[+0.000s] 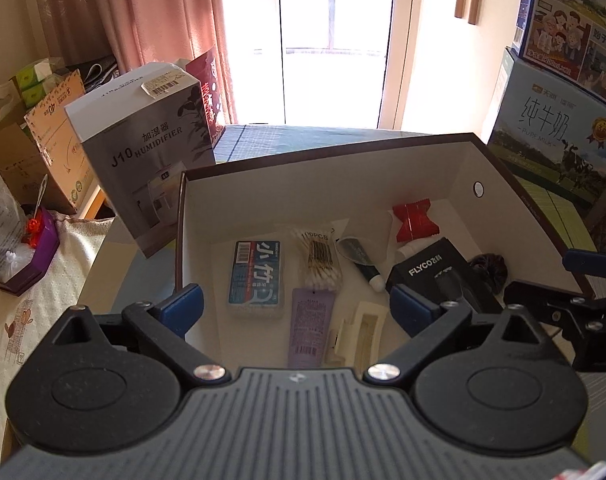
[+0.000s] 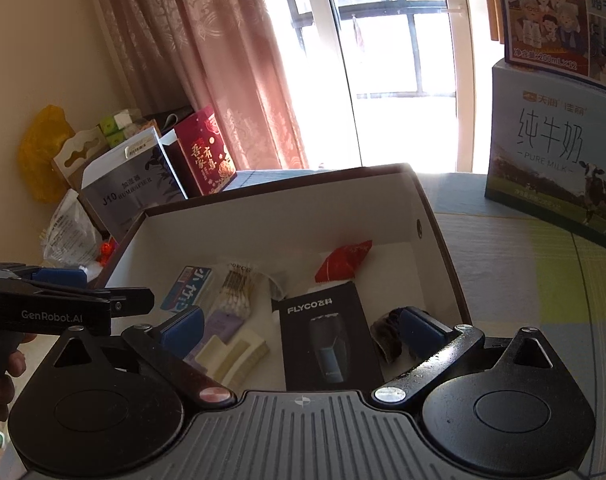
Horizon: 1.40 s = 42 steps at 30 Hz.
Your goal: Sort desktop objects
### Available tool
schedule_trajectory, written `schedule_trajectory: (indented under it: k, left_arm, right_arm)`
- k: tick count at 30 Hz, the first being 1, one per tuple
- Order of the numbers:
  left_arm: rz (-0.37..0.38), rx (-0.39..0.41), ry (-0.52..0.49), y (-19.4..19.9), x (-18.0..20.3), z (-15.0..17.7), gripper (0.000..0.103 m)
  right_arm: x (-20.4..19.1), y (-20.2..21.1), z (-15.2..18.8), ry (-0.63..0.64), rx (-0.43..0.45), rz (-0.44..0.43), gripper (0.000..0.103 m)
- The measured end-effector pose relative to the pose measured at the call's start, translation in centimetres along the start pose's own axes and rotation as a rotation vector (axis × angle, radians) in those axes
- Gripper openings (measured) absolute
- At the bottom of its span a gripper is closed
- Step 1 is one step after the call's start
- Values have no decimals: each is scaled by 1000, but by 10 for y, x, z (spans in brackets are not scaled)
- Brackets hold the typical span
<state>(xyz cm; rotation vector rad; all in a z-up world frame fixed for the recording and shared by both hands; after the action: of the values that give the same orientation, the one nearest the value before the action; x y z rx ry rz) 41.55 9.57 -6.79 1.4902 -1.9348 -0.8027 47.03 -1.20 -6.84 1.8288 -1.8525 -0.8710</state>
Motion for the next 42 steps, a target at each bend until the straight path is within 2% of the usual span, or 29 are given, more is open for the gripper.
schedule_trajectory:
  k: [10, 26, 42]
  left_arm:
    - [-19, 26, 14, 54, 11, 29, 102]
    - [-38, 54, 31, 135, 39, 78, 102]
    - [-68, 69, 34, 178, 77, 116, 102]
  right_arm:
    - [-5, 51, 19, 100, 52, 67, 101]
    - [-4, 123, 55, 127, 68, 37, 101]
    - [2, 180, 85, 164, 92, -20, 101]
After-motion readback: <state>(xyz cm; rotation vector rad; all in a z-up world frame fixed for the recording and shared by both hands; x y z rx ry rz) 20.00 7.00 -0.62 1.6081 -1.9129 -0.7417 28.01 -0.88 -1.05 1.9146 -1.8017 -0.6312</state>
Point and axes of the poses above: each gripper's, at about its wrist camera, not at the fingertips, and y roughly against the way its jaws point, x to its right, z to its underside, the point moved 10 cm from there along -y, roughly the way its jaws point, and after that the axes turned 8 degrees about z, right-handed, at the moved point
